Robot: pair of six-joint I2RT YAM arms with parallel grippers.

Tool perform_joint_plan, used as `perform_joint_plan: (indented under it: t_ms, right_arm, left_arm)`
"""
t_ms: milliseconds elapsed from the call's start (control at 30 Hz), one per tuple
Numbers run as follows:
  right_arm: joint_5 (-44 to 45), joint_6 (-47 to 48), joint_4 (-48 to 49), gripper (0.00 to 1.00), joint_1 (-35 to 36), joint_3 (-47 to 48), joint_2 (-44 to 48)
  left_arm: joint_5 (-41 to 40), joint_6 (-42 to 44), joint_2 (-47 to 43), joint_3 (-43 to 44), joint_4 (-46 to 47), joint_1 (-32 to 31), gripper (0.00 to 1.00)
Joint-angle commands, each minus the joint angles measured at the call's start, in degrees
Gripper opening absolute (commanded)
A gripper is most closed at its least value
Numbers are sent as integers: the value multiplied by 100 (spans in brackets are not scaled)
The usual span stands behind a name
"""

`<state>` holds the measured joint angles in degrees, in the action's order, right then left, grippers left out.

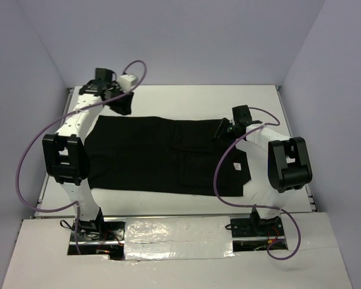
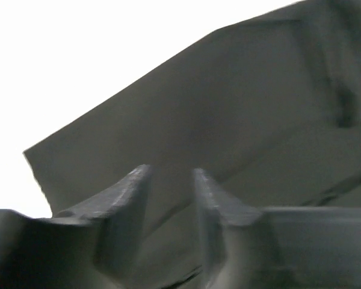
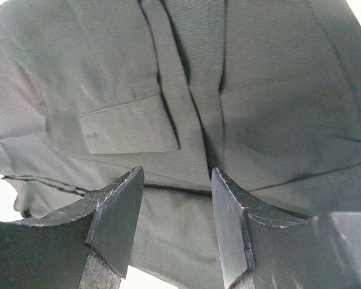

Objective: Fold and stack the long sleeve shirts
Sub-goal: Fold the shirt

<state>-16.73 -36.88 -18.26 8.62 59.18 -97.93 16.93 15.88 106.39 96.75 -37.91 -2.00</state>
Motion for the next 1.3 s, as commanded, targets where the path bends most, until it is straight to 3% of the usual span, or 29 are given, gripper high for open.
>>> perform_joint_plan:
  t_ms: [0, 67, 100, 167, 200, 300, 433, 600, 933, 1000, 1133, 1267]
  right_arm:
    - [-217, -187, 323, 57, -1, -169, -60]
    - [-164, -205, 367, 57, -1, -283, 28]
    - [-138, -196, 376, 57, -1, -284, 28]
    - [-111, -179, 306, 57, 8, -232, -50]
    - [-120, -188, 271, 57, -1, -170, -86]
    - [-146, -231, 340, 58, -1, -178, -182]
    - [-312, -310, 612, 56, 8, -336, -235]
    - [-498, -346, 771, 45, -1, -284, -393]
    - [-708, -381, 991, 37, -1, -196, -639]
    - [-683, -355, 939, 38, 8, -109, -657]
    - [72, 101, 501, 45, 148, 50, -202]
    - [854, 743, 52, 47, 376, 479, -16]
  left_arm:
    - [460, 660, -101, 431, -234, -869, 37]
    - [408, 1240, 56, 520, -418, -1266, 28]
    - [451, 1460, 110, 564, -471, -1477, 28]
    - [548, 2058, 250, 626, -515, -2048, 36]
    - [540, 2199, 294, 626, -463, -2355, 49]
    - [487, 2437, 496, 556, -69, -2778, 64]
    - [496, 2736, 777, 319, 536, -3201, 72]
    - [417, 2457, 1234, 511, 996, -3509, 77]
    - [197, 2297, 1332, 626, 829, -3430, 75]
    - [56, 1859, 1288, 661, 847, -3308, 75]
    - [373, 796, 1209, 1082, 549, -2221, 70]
    - [13, -154, 640, 724, 784, -1156, 72]
